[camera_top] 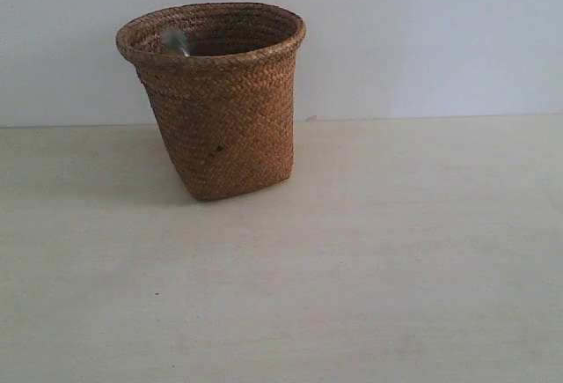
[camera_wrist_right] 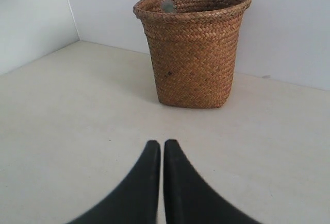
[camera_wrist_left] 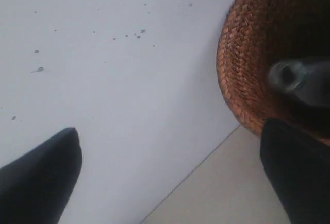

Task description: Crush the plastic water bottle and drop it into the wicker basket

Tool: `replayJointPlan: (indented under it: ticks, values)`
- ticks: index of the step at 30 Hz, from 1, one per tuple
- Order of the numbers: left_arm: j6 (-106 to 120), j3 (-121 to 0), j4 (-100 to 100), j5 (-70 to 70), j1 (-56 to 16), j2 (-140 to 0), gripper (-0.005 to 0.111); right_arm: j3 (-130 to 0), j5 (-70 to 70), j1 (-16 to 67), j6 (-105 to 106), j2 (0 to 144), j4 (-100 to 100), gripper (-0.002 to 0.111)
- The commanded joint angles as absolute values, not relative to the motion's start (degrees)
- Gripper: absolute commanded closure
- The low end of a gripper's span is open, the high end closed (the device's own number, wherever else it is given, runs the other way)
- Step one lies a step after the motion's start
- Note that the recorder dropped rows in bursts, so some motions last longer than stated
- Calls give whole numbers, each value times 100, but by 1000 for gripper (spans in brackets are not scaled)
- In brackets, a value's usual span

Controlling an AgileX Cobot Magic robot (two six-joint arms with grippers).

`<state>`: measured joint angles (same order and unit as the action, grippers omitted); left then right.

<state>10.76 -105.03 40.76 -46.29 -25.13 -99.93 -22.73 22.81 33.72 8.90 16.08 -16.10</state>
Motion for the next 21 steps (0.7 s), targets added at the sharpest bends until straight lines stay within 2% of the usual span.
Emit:
replayJointPlan:
  ticks: [1, 3, 5, 12, 21]
  values:
    - [1165, -10553, 4086, -4925, -2523, -9979, 24, -2265, 2271, 3379, 909, 1594, -1616, 108]
    - [1165, -10553, 3943, -5113, -2523, -9979, 31, -2265, 2271, 3379, 909, 1594, -1616, 108]
    - [1165, -10553, 3655, -5360, -2523, -9967, 44, -2265, 2271, 3379, 909, 1594, -1616, 108]
    - [1091, -10553, 2752, -5970, -2523, -9967, 102, -2265, 2271, 3379, 909, 1594, -1616, 108]
    - [986, -10404, 2470, -6324, -2523, -9681, 103, -2265, 2271, 3379, 909, 1594, -1616, 108]
